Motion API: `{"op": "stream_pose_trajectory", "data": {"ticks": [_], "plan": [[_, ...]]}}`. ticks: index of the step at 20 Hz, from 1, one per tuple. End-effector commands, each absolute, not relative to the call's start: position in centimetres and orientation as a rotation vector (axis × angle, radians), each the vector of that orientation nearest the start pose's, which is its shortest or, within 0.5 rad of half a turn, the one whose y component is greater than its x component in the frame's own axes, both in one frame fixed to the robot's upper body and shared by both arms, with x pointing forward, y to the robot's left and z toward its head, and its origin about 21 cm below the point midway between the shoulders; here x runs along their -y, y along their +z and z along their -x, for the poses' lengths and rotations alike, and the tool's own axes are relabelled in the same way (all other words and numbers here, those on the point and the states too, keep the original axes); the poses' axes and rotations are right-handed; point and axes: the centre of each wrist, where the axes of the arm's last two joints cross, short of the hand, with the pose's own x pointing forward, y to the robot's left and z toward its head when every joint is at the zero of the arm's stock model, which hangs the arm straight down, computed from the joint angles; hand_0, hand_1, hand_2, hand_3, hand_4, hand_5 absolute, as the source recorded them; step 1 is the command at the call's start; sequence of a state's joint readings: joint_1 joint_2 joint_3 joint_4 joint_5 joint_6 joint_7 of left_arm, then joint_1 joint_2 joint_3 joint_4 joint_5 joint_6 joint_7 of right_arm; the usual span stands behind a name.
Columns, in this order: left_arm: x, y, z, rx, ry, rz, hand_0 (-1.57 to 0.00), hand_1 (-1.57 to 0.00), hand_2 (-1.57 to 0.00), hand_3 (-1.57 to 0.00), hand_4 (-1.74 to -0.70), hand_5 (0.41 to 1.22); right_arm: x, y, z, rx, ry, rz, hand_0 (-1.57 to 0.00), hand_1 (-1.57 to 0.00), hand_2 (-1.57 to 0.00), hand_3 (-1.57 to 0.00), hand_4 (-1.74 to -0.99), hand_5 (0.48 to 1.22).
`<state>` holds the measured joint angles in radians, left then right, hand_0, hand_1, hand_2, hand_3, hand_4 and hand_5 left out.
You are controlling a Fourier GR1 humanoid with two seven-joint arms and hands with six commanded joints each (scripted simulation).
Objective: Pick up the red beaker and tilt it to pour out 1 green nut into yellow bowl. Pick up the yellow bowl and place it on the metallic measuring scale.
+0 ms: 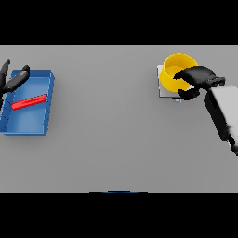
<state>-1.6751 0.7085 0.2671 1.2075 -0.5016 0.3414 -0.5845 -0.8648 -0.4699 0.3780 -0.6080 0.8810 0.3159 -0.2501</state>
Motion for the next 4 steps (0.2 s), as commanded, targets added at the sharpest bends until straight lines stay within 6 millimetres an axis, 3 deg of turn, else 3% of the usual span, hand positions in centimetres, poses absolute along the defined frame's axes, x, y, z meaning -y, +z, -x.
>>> {"op": "stream_pose_trajectory", "data": {"ticks": [1,4], "plan": [[-33.37,10.43,-35.3,1.096,-0.401,-0.589,0.0,0.0,0.0,0.0,-0.72,0.697,27.23,7.55,-43.18,1.023,1.66,0.645,-0.08,-0.12,-0.2,-0.35,-1.431,0.799],[-33.88,10.57,-34.9,1.089,-0.399,-0.591,0.0,0.0,0.0,0.0,-0.72,0.693,27.54,7.43,-43.04,0.999,1.647,0.643,-0.04,-0.06,-0.1,-0.27,-1.41,0.759]]}}
